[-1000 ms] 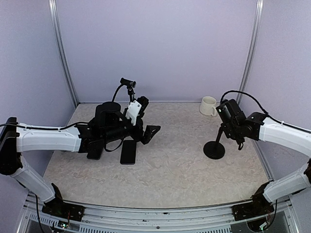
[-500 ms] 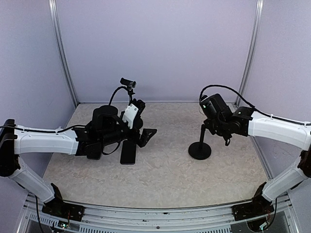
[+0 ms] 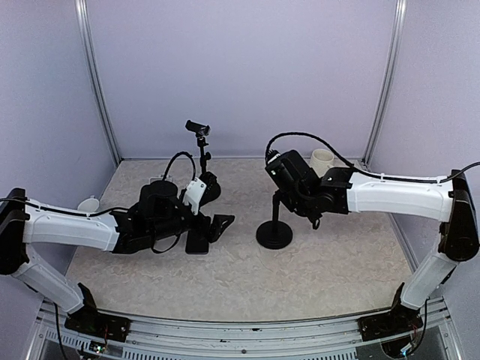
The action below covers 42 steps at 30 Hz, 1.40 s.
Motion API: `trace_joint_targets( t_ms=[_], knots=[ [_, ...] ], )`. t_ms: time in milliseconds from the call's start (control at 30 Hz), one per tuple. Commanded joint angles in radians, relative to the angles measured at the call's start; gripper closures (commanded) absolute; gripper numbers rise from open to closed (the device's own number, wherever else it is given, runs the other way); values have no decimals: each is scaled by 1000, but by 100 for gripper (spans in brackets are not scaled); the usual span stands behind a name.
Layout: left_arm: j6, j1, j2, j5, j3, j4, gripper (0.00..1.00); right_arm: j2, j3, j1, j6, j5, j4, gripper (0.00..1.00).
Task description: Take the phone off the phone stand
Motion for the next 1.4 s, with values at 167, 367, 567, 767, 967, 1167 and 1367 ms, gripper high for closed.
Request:
trace_joint_targets(
  t_ms=[167,367,567,767,967,1167,1367],
  knots=[
    [-44,-28,22,-33,-76,116,1,23,50,48,89,64,63,99],
    [-57,-70,93,-64,-74,159,1,6,39,53,117,12,49,76],
    [-78,-88,171,-66,-58,196,1,-32,3,54,121,-70,42,57],
    [-89,-102,240,-54,-36,220,1,-111,-61,55,91,-251,65,30],
    [-122,-125,338,-38,14,239,1,-275,-141,55,40,-515,169,7],
    [-152,-138,446,-47,77,244,1,-395,-133,-47,82,-762,184,0],
    [-179,-139,509,-34,102,268,1,-432,-134,-358,220,-1015,171,7]
  ],
)
